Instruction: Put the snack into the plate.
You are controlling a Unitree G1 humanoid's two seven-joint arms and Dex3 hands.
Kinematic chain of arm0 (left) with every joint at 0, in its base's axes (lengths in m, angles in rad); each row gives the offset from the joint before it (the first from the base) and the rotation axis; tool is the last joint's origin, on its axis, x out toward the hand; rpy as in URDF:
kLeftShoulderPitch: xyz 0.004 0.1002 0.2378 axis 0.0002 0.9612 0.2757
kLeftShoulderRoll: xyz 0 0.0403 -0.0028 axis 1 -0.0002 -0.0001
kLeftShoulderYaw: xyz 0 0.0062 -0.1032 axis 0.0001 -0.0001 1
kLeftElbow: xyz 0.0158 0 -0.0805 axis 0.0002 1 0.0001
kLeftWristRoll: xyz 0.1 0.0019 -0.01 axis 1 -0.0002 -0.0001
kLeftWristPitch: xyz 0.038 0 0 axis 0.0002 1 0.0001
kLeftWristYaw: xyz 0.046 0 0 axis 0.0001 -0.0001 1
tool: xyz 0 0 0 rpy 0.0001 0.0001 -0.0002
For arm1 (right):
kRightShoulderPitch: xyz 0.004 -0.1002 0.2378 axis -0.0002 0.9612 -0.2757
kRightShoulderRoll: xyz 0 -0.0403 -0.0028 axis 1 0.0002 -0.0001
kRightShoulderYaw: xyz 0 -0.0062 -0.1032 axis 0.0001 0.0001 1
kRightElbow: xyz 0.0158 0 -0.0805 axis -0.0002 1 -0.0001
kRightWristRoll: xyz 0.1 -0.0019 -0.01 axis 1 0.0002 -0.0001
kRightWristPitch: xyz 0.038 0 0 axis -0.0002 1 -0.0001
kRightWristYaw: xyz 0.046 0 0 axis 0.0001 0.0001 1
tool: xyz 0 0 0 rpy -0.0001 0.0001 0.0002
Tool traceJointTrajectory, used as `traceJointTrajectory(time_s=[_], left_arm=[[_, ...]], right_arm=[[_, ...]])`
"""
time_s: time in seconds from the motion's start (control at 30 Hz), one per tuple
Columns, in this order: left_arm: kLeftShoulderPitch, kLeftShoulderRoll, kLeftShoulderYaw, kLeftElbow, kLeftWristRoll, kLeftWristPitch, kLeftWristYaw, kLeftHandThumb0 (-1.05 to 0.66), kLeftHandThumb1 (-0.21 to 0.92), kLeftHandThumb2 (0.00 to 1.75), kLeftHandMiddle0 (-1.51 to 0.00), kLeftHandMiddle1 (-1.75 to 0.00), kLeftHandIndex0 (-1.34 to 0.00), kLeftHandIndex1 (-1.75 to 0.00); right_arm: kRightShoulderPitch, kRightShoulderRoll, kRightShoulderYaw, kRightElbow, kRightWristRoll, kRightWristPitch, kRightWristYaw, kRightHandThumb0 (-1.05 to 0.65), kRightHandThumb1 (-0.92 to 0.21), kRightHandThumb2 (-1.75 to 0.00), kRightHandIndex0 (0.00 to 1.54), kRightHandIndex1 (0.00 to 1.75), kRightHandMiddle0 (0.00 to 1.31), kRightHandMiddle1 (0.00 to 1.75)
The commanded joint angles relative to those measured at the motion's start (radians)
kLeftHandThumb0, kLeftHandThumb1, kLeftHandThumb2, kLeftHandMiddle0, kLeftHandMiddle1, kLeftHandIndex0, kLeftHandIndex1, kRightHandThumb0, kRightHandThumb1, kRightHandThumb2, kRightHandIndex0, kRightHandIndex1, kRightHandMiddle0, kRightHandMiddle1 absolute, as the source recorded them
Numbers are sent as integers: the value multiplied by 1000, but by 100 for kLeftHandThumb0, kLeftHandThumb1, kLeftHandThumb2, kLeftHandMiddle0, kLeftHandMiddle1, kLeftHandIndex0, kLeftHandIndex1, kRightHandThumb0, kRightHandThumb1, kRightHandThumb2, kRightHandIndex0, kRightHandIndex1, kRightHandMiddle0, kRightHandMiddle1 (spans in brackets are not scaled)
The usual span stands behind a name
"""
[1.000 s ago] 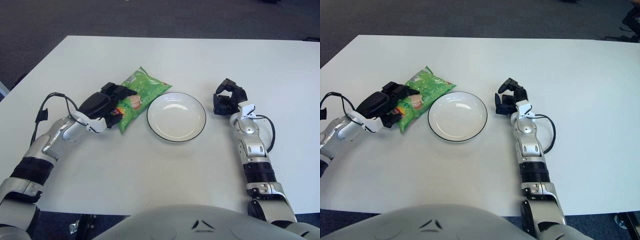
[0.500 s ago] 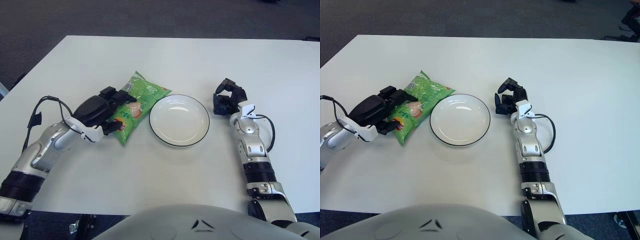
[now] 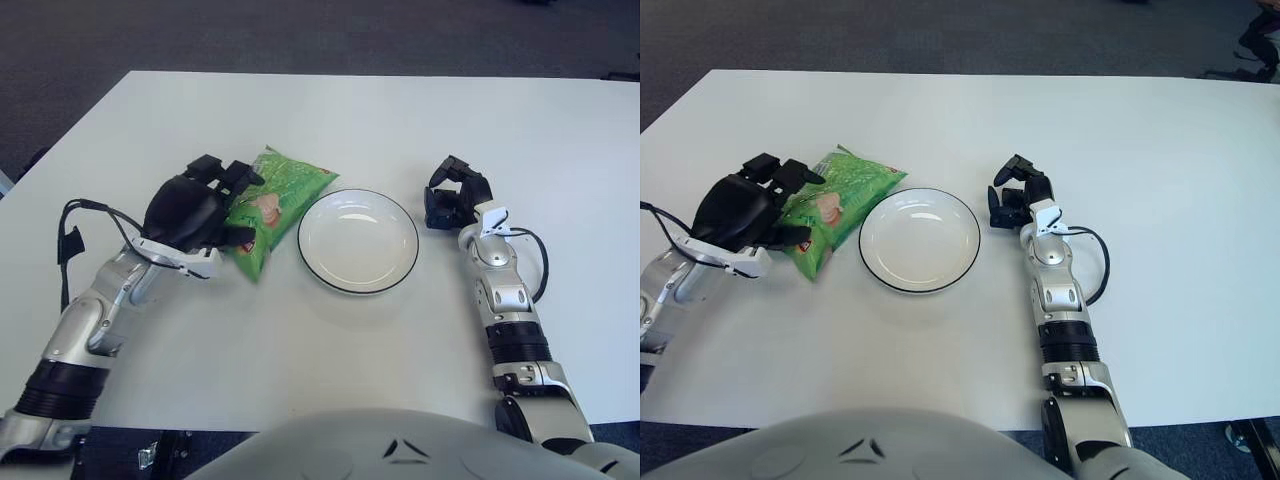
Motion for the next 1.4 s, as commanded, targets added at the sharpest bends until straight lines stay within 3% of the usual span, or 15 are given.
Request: traceJointTrajectory(time_s=[0.0,0.3,0.63,0.83,1.1,1.33,1.37], left_arm=[[16,-66,24,-90,76,103,18,-57,84,89,-50,-118,-26,-137],[-4,-195,12,-141,184,270,47,-60,82,90,-42,-111,-23,-137],[-56,-272,-26,-143,184,332,53,-79,92,72,-28,-109,-12,-138],[-75,-294,-55,-133,168,351,18,-90,92,71,-16,-105,-2,-135],[-90,-298,-85,-115,134,371,-66,-100,92,80,-8,-99,0,-123],[-99,-277,-118,-79,100,363,-149,-103,92,90,-2,-86,0,-103],[-100,-272,-125,-76,92,363,-173,-104,92,93,-1,-72,0,-90]], right_arm=[[80,-4,5,82,-16,32,8,-52,-22,-144,134,175,70,175],[76,-11,8,102,-20,5,15,-53,-21,-144,134,175,70,175],[73,-12,6,109,-17,2,18,-53,-21,-145,134,175,70,175],[74,-9,4,108,-15,2,16,-53,-21,-144,134,175,70,175],[81,-8,3,98,-16,2,14,-52,-21,-144,133,175,70,175],[87,-8,6,87,-19,3,13,-52,-22,-144,133,175,70,175],[87,-8,7,86,-20,5,12,-52,-22,-144,133,175,70,175]])
